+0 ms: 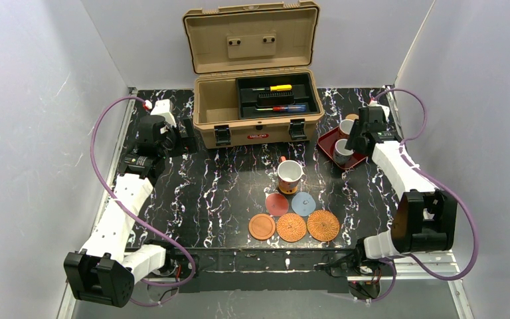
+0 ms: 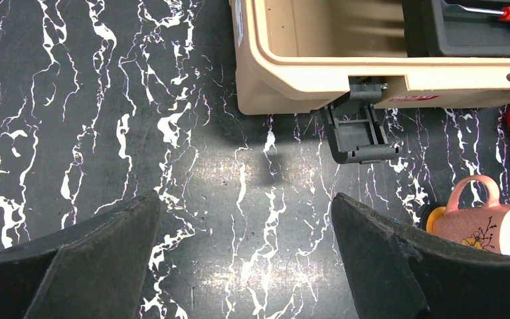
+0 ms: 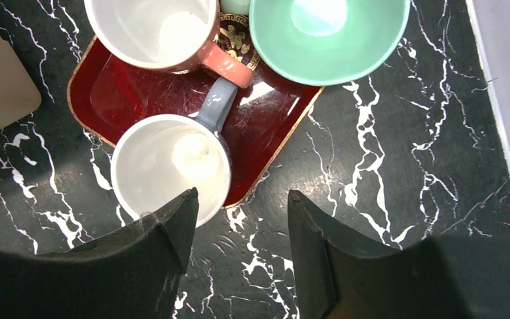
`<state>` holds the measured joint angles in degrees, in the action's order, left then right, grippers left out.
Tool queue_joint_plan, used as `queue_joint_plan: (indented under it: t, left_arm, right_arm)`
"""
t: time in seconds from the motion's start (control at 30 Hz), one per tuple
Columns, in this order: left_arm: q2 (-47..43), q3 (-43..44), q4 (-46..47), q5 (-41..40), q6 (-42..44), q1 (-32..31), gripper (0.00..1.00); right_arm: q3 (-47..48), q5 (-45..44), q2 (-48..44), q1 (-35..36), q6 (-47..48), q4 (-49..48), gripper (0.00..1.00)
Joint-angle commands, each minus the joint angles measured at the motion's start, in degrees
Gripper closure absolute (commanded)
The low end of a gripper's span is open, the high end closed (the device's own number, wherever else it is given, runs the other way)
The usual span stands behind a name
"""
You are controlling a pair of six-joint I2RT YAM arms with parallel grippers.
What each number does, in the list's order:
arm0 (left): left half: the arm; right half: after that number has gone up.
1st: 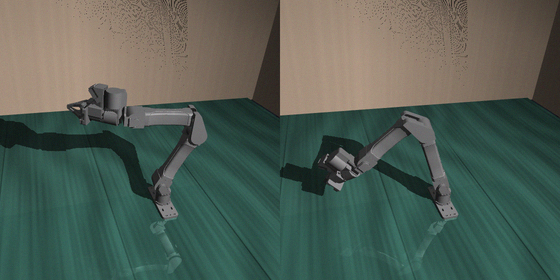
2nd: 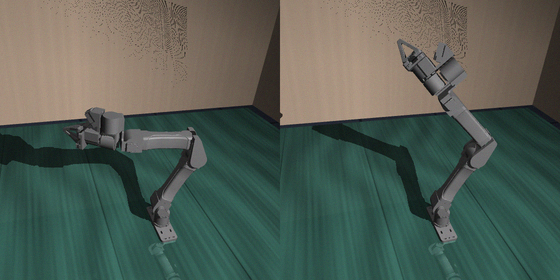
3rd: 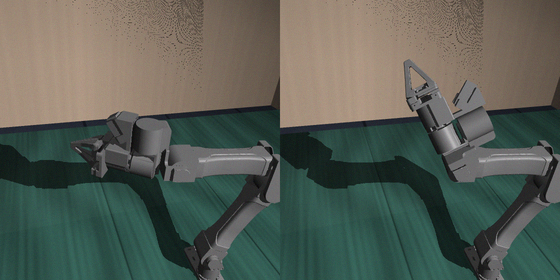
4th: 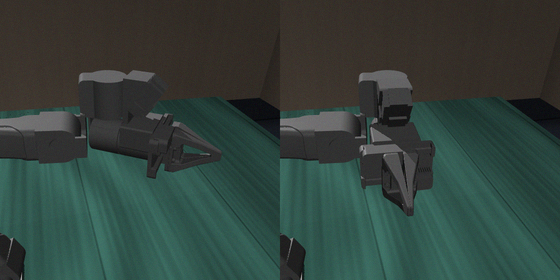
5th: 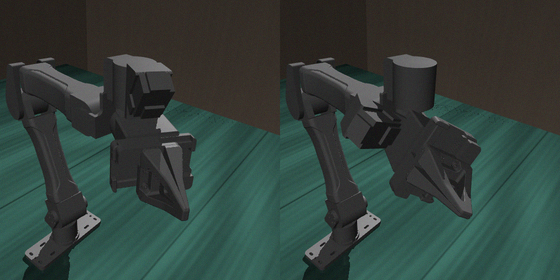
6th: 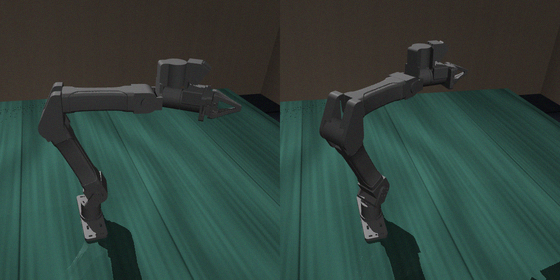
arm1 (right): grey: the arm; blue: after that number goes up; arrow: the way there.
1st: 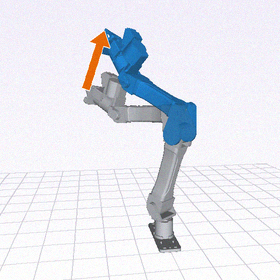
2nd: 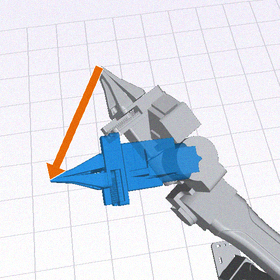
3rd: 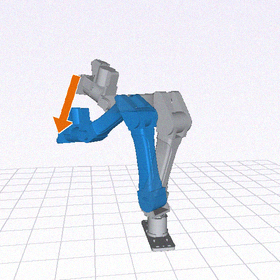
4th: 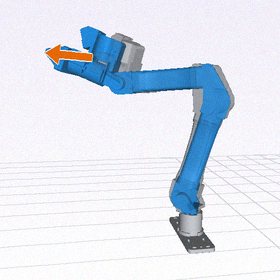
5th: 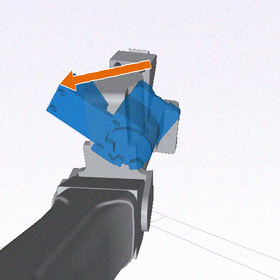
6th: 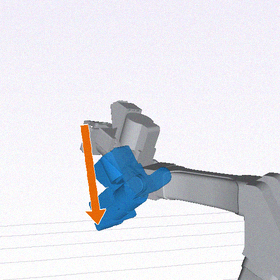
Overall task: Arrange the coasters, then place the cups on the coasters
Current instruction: Pick up the cup from the tray.
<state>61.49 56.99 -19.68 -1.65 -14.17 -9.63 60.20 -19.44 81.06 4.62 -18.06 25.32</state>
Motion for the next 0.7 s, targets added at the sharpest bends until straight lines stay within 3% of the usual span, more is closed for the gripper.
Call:
queue_joint_plan:
  t: [0.0,0.2,0.43,0.67]
  left_arm:
    - [-0.48,-0.13,-0.01,0.33,-0.25,-0.39,0.01]
    - [-0.45,-0.13,0.00,0.16,-0.24,-0.40,0.01]
    - [-0.38,-0.13,-0.01,0.16,-0.24,-0.39,0.01]
    - [-0.28,-0.13,0.08,0.09,-0.25,-0.39,0.01]
  right_arm:
    - [-0.20,-0.98,1.33,0.04,-4.01,-2.30,0.40]
    - [-1.19,0.62,3.20,0.04,-5.00,-3.68,0.43]
    - [-3.83,1.99,4.37,0.04,-7.57,-5.21,0.55]
    - [-5.13,0.25,3.29,0.04,-8.59,-6.55,0.79]
